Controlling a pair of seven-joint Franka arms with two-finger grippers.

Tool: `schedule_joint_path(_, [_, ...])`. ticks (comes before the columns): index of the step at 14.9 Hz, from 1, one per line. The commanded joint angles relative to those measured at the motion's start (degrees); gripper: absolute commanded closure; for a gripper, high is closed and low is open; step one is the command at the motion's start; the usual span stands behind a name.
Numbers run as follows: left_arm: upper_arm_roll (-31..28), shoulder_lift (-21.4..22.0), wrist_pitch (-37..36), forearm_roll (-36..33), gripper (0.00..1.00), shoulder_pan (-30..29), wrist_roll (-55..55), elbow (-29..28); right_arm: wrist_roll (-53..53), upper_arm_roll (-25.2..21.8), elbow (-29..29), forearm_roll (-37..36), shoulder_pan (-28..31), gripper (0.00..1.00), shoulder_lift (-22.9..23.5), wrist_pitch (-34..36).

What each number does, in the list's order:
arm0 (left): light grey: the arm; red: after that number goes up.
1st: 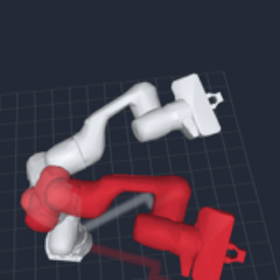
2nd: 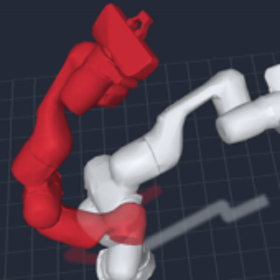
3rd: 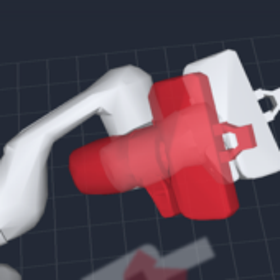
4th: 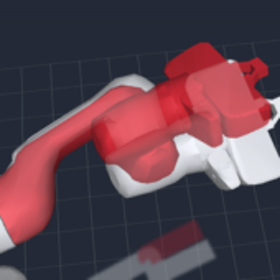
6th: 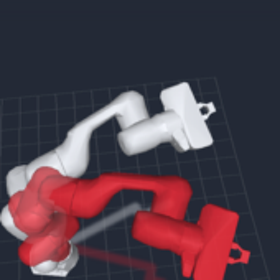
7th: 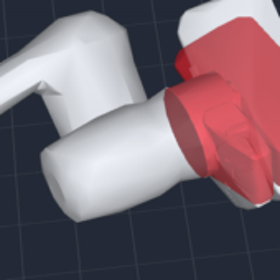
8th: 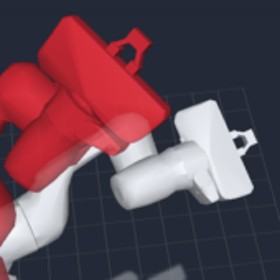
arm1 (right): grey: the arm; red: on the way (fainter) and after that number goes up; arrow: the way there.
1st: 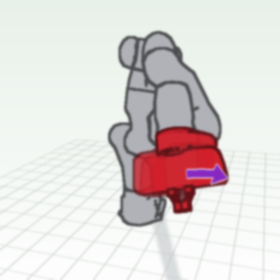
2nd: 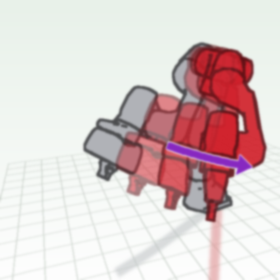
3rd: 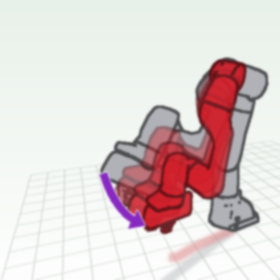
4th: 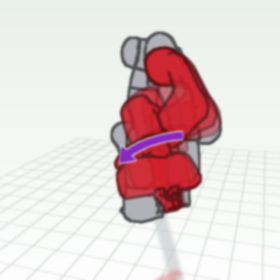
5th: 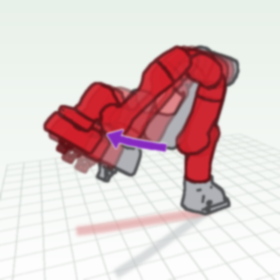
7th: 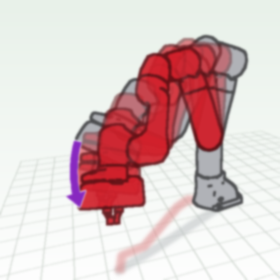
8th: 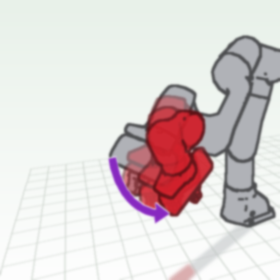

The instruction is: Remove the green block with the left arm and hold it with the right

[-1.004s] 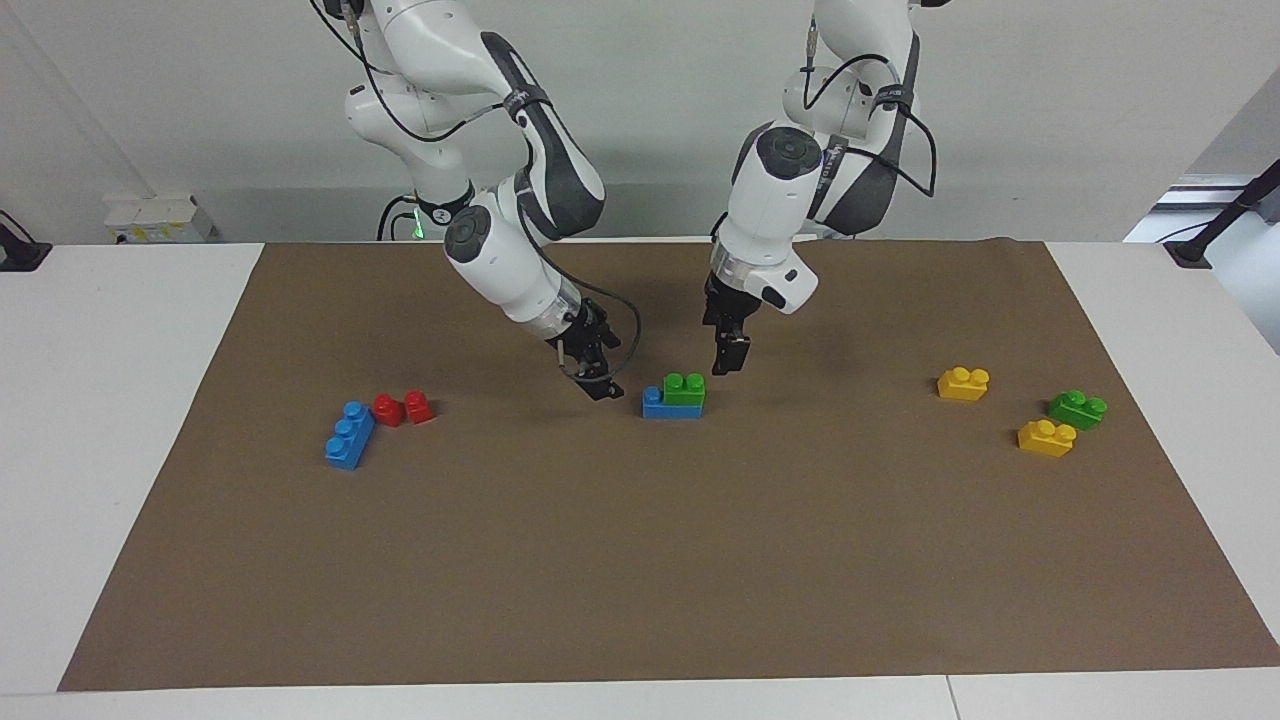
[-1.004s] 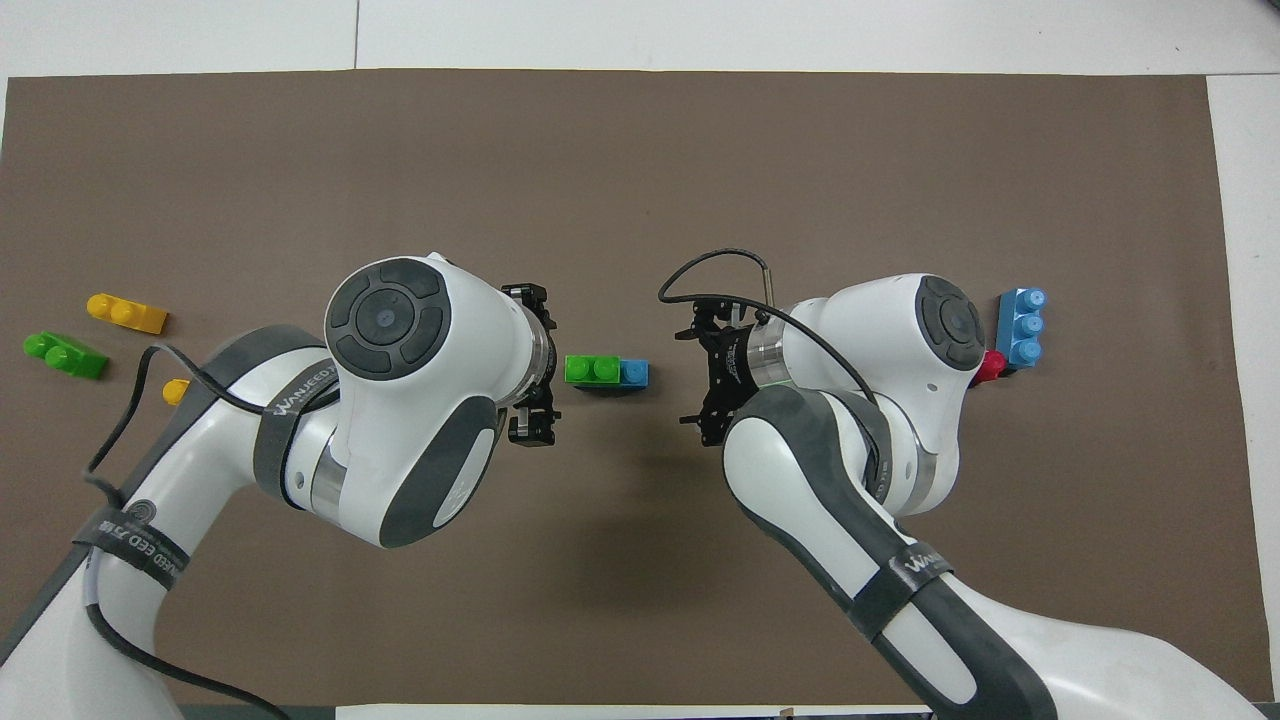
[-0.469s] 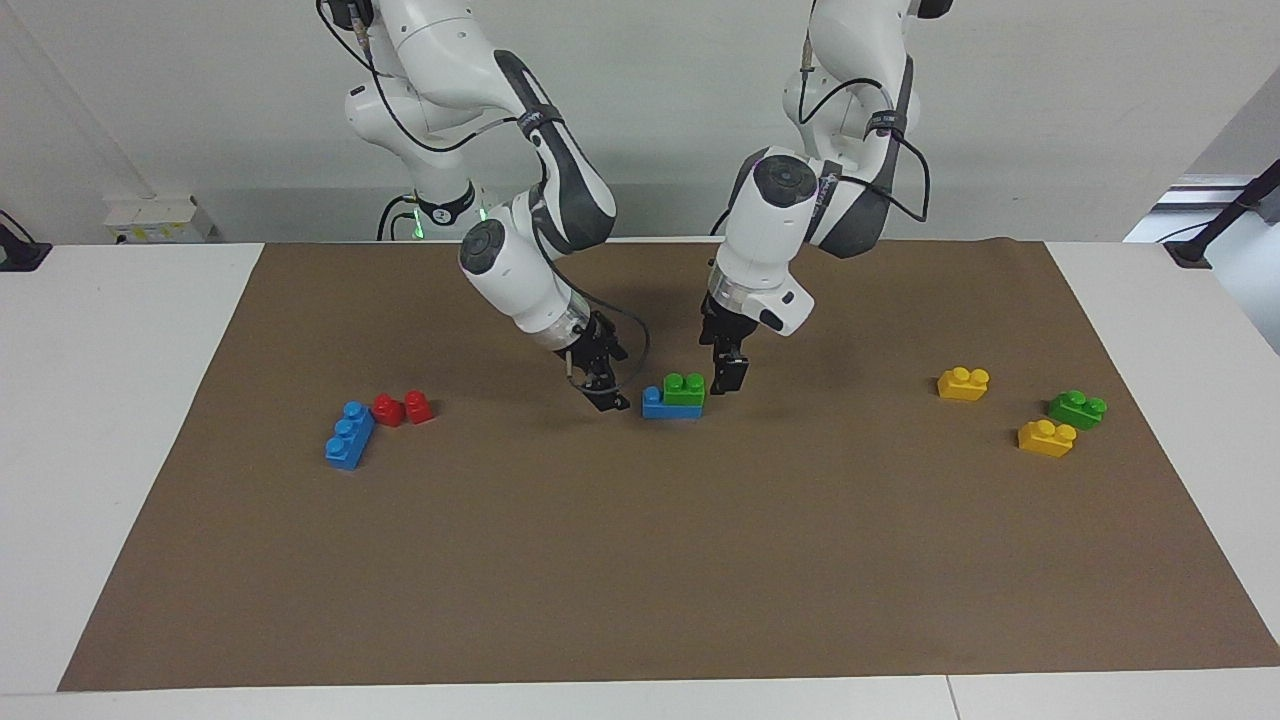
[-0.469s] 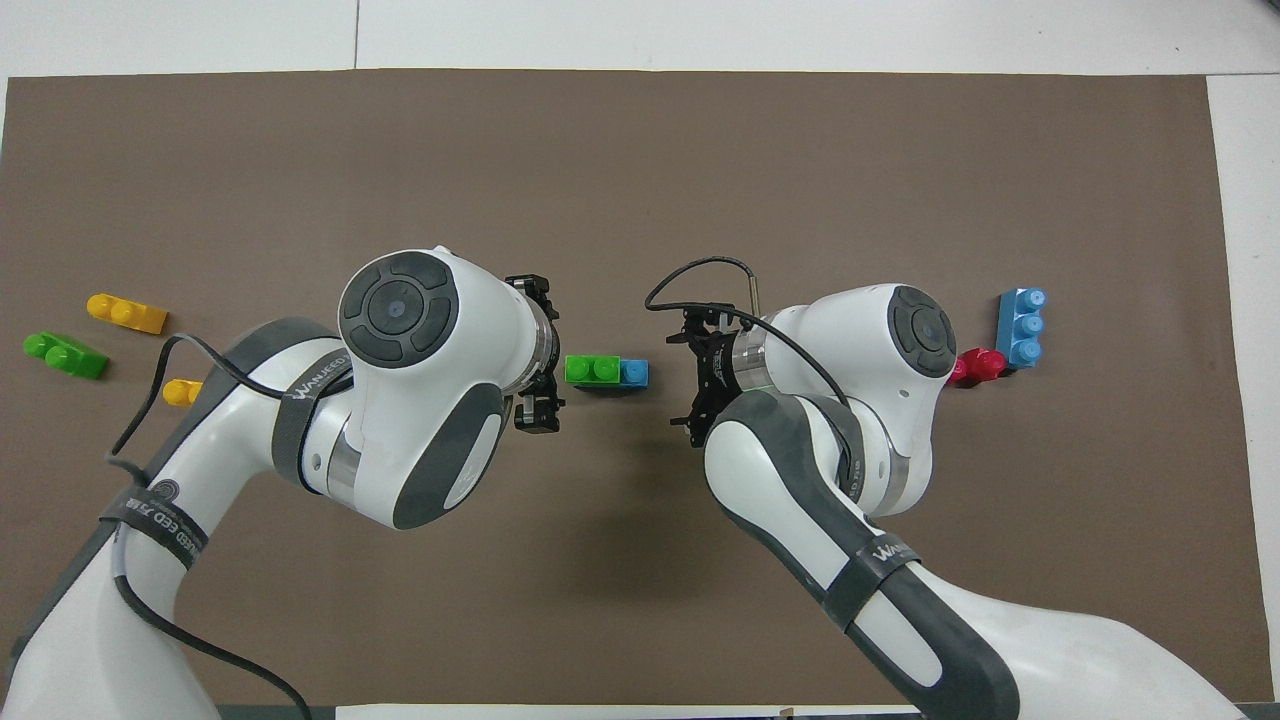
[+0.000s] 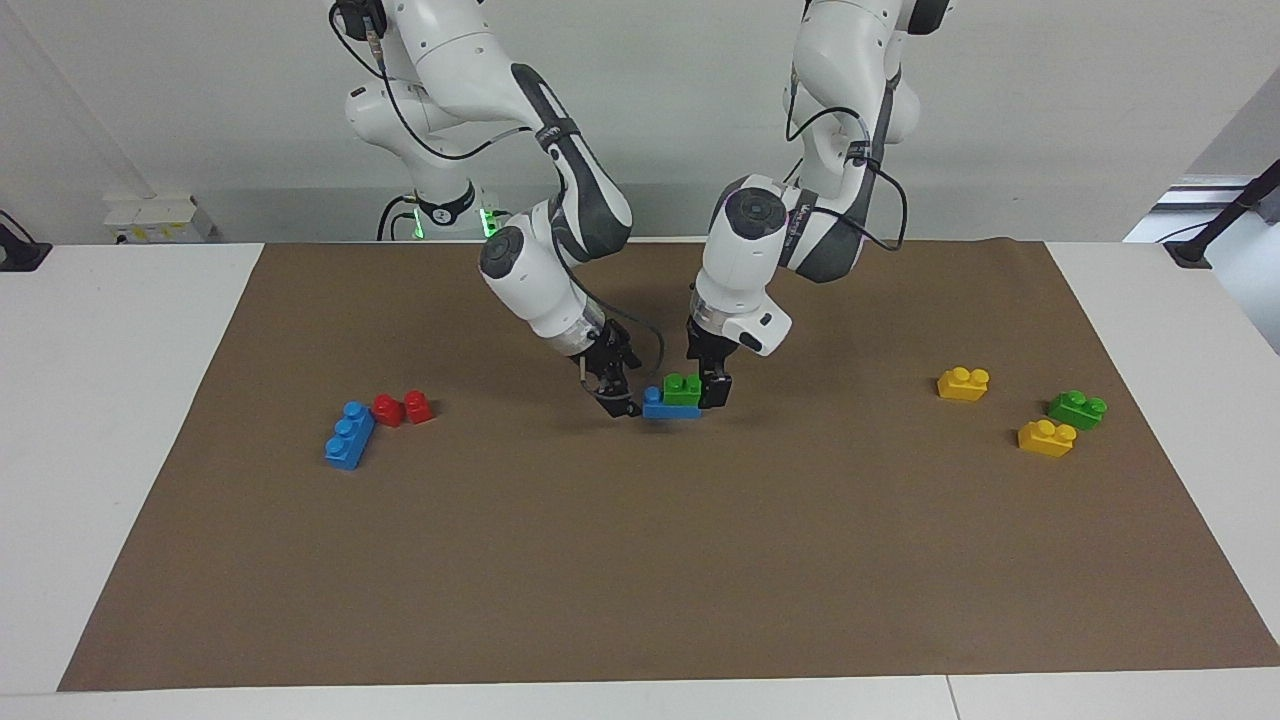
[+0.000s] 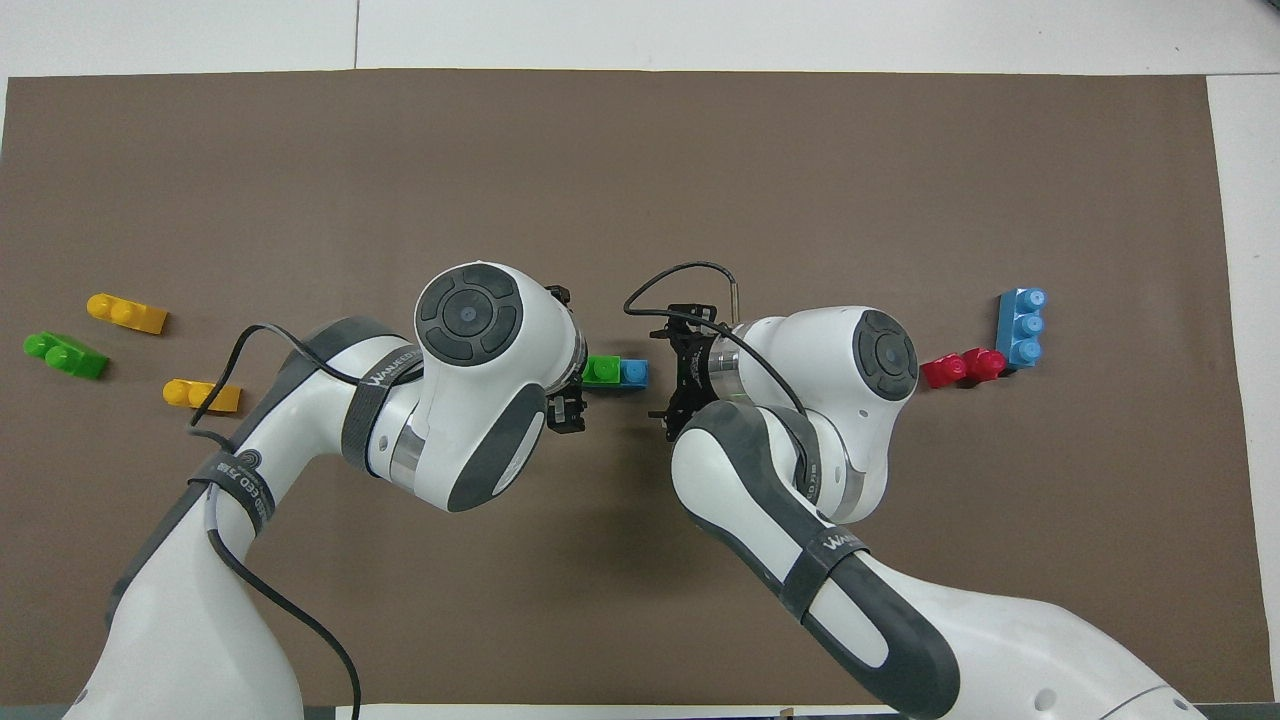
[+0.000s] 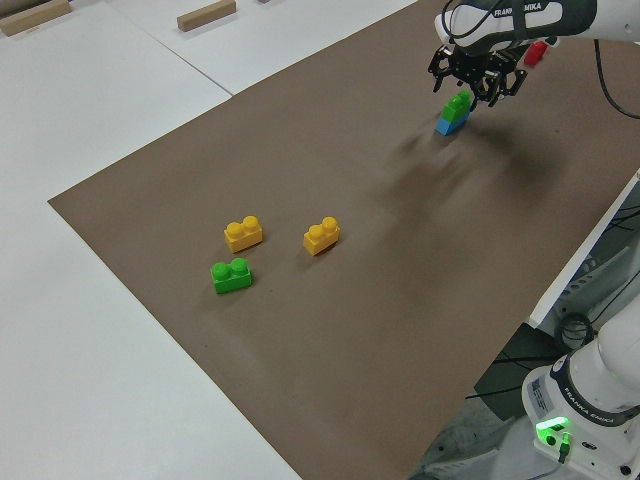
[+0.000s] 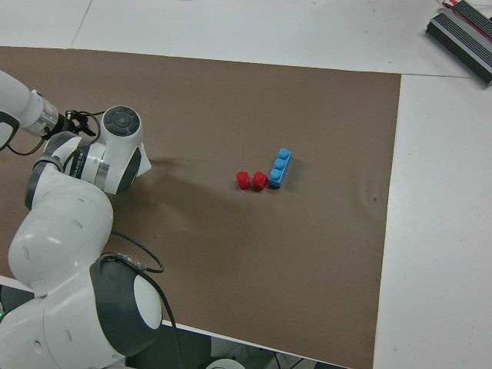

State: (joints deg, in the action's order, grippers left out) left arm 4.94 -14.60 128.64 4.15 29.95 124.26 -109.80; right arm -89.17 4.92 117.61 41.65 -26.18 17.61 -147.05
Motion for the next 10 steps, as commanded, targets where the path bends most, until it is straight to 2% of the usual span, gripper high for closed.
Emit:
schedule_joint_path(1, [-0.8,-0.4,0.4,-1.2,0.00,1.0,1.5,0.5,-0.2,0.1,-0.3,1.4,-1.3,0.00,1.5,-3.0])
schedule_joint_path(10, [-0.8,-1.8,0.7,-2.0,0.00,1.9,3.2,0.2,0.3,0.1,-1.7,2.6,-2.5,0.00,5.0,-7.1])
